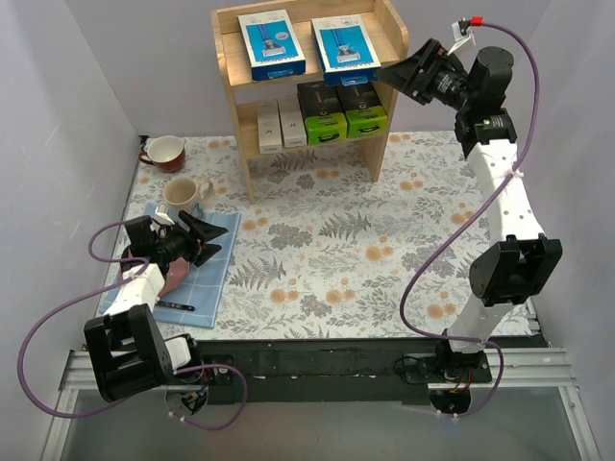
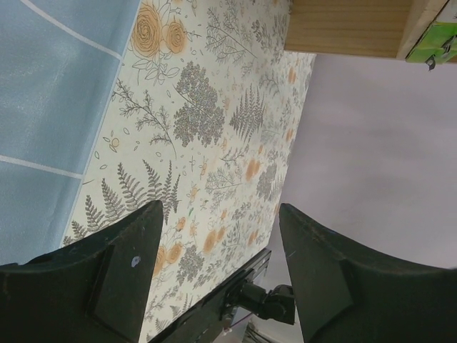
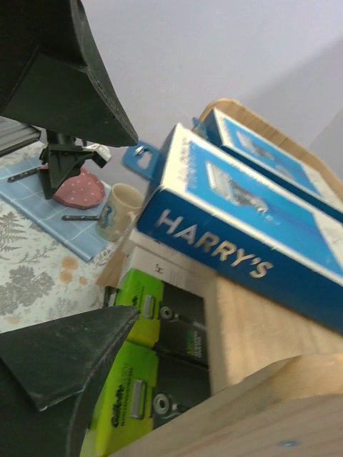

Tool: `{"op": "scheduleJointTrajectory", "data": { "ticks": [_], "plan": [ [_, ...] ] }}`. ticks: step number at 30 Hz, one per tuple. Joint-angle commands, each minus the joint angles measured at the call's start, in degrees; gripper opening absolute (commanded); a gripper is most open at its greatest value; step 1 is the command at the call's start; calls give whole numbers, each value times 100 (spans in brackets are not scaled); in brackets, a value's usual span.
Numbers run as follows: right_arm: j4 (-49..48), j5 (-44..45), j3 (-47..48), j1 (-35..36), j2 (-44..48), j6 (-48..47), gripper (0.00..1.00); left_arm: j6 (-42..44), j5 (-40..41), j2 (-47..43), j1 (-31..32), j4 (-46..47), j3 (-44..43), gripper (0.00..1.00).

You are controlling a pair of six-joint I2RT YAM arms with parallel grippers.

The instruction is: Place and organize the shaving razors onto the shelf

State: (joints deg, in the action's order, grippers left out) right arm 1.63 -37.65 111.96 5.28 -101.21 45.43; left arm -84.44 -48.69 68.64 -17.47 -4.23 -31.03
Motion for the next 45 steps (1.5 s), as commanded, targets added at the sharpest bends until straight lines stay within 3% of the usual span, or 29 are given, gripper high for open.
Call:
{"op": "scheduleJointTrajectory", "data": {
  "ticks": [1, 4, 5, 6, 7, 9, 11, 15, 16, 18, 19, 45],
  "plan": [
    [-301, -400, -796, -132, 777, -735, 99, -20, -97, -228, -63, 36, 44, 65],
    [-418, -516, -1097, -141, 1330, -1665, 97, 95, -45, -185, -81, -104, -140, 65],
    [-331, -515, -1219, -124, 1497, -1782, 87, 121, -1, -132, -89, -235, -201, 65],
    [-252, -646, -1221, -89, 1525, -1861, 73, 147, 60, -97, -107, -315, -376, 64],
    [-172, -708, -1186, -27, 1543, -2054, 36, 252, 96, -70, -116, -402, -474, 64],
    [65, -552, -1203, 140, 1595, -2169, 2, 384, 184, 52, -133, -675, -763, 63],
    [31, -542, -1212, 280, 1596, -2196, 1, 543, 324, 140, -133, -894, -922, 62],
    [-22, -524, -1028, 561, 1446, -2223, 1, 815, 526, 290, -133, -1290, -1212, 49],
    [-48, -516, -975, 605, 1359, -2223, 1, 876, 570, 299, -125, -1395, -1317, 37],
    [-66, -472, -844, 676, 1253, -2118, 1, 1079, 693, 316, -125, -1624, -1362, 24],
    [-92, -471, -808, 685, 1131, -2074, 1, 1131, 746, 308, -125, -1703, -1380, 0],
    [-593, 126, 959, 826, -628, -1625, 1, 1800, 1344, 88, -160, -2407, -1371, 0]
  ]
}}
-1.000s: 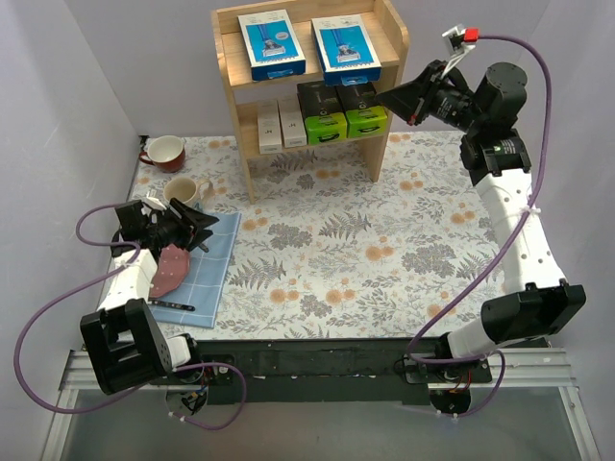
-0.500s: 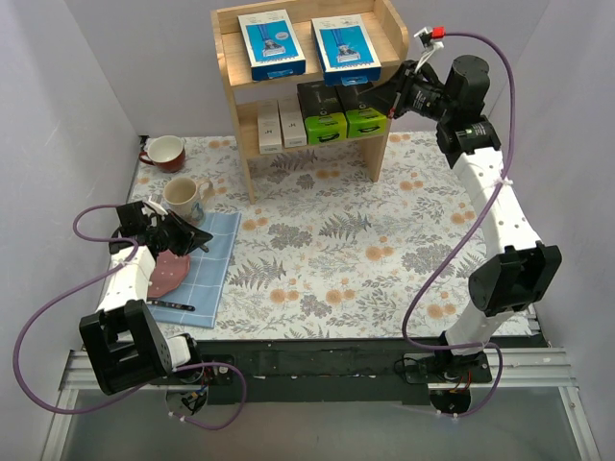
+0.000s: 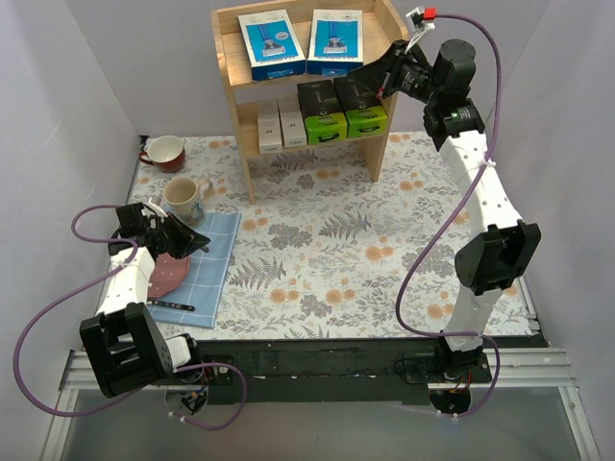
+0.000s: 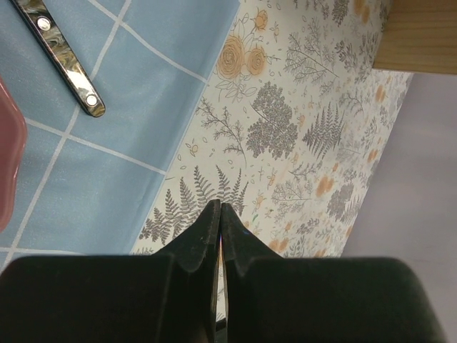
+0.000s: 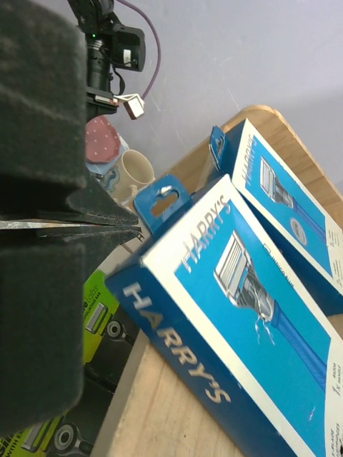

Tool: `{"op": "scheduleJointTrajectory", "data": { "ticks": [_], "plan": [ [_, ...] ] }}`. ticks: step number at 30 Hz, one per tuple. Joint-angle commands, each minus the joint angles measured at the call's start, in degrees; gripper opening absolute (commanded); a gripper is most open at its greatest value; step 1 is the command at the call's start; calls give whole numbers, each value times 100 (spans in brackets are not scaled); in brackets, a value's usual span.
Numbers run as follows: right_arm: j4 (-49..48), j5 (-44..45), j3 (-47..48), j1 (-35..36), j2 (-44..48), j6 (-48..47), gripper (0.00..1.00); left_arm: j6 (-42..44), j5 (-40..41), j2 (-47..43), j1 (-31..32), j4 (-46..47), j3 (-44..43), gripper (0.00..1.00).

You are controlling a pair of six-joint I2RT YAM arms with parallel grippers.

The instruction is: Place and organize the shaving razors onto the shelf

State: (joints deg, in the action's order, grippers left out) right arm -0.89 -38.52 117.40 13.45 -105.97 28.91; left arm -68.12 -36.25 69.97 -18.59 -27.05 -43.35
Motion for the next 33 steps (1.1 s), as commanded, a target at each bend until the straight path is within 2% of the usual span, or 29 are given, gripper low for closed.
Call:
{"op": "scheduleJointTrajectory", "data": {
  "ticks": [1, 24, 33],
  "plan": [
    [-333, 240, 519, 17, -230, 27, 1, 176, 109, -37, -57, -134, -164, 0],
    [-184, 714, 845, -176, -512, -271, 1, 97, 48, -37, -101, -81, -15, 0],
    [-175, 443, 582, -203, -197, -262, 1, 44, 22, -98, -110, -55, 73, 0]
  ]
}}
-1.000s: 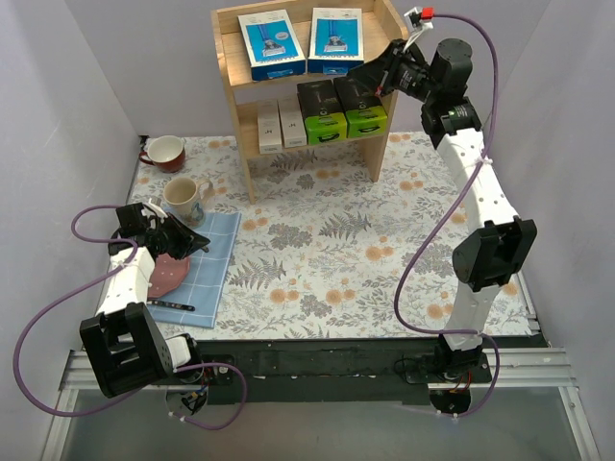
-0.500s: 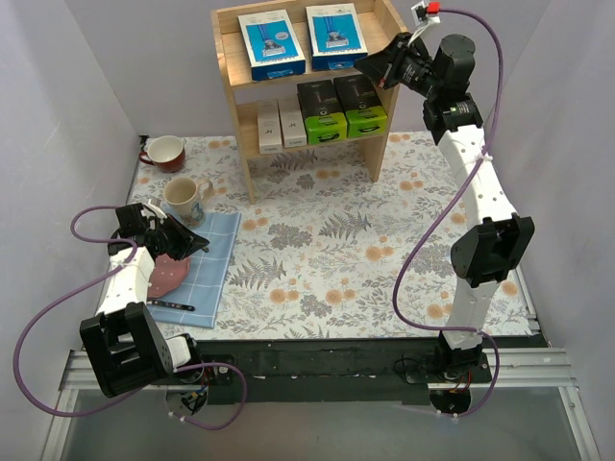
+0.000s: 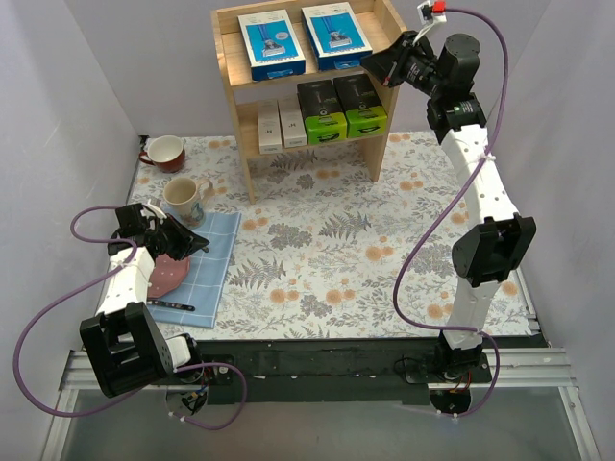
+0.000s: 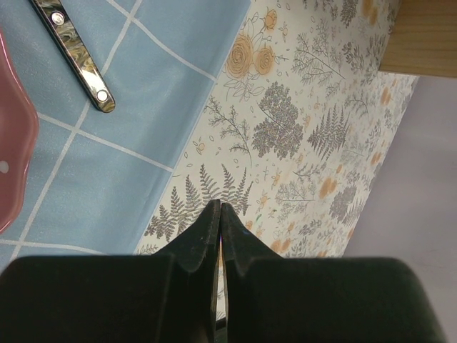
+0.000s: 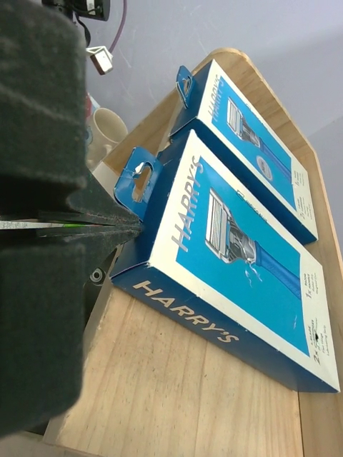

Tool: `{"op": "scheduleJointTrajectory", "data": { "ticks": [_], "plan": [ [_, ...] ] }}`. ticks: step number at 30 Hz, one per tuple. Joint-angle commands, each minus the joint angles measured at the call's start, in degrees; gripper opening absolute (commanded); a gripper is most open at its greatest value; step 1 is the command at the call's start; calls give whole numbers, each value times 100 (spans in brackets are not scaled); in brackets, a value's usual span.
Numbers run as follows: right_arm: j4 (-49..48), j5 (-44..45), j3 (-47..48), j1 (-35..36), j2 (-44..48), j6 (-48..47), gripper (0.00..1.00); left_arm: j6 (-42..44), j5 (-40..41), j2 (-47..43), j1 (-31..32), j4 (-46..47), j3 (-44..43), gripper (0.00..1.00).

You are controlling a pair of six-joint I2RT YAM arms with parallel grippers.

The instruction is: Place and organize the shaving razors onto the shelf

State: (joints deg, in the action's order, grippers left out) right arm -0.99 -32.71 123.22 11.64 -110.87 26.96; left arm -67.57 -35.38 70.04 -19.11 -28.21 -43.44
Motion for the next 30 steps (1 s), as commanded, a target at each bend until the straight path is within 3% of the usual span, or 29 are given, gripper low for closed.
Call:
{"op": "scheduleJointTrajectory", "data": {
  "ticks": [1, 2, 3, 5, 6, 7, 8, 9, 10, 13, 17, 24, 30],
  "plan": [
    [-147, -191, -121, -21, 398, -103, 1, -28, -75, -113, -66, 61, 64, 0],
    [-129, -270, -410, -13, 513, -208, 3, -37, -92, -113, -66, 61, 38, 0],
    [-33, -288, -630, -21, 792, -278, 23, -37, -127, -122, -66, 70, -6, 3],
    [90, -219, -1278, -39, 1075, -576, 42, -81, -311, -122, -66, 157, -50, 18],
    [282, -157, -1509, -48, 1355, -700, 63, -98, -382, -114, -66, 210, -68, 32],
    [502, -87, -1738, -65, 1488, -788, 73, -98, -687, -70, -66, 393, -94, 66],
    [626, 79, -1992, -74, 1611, -841, 98, -55, -873, -43, -66, 491, -103, 77],
    [766, 202, -2351, -83, 1812, -868, 99, -63, -979, -8, -66, 561, -129, 96],
    [1142, 264, -2512, -83, 1901, -903, 99, -124, -1041, 27, -66, 684, -182, 98],
    [1715, 572, -2987, -48, 2244, -999, 99, -274, -1173, 71, -66, 877, -270, 98],
    [3513, 1239, -2760, 31, 2385, -1263, 99, -441, -1217, 176, -66, 1018, -411, 98],
    [4272, 1750, -2935, 23, 3009, -1413, 99, -678, -1296, 238, -66, 1256, -516, 98],
    [5205, 1997, -2233, 31, 2581, -1176, 98, -696, -1296, 247, -66, 1283, -587, 98]
  ]
}}
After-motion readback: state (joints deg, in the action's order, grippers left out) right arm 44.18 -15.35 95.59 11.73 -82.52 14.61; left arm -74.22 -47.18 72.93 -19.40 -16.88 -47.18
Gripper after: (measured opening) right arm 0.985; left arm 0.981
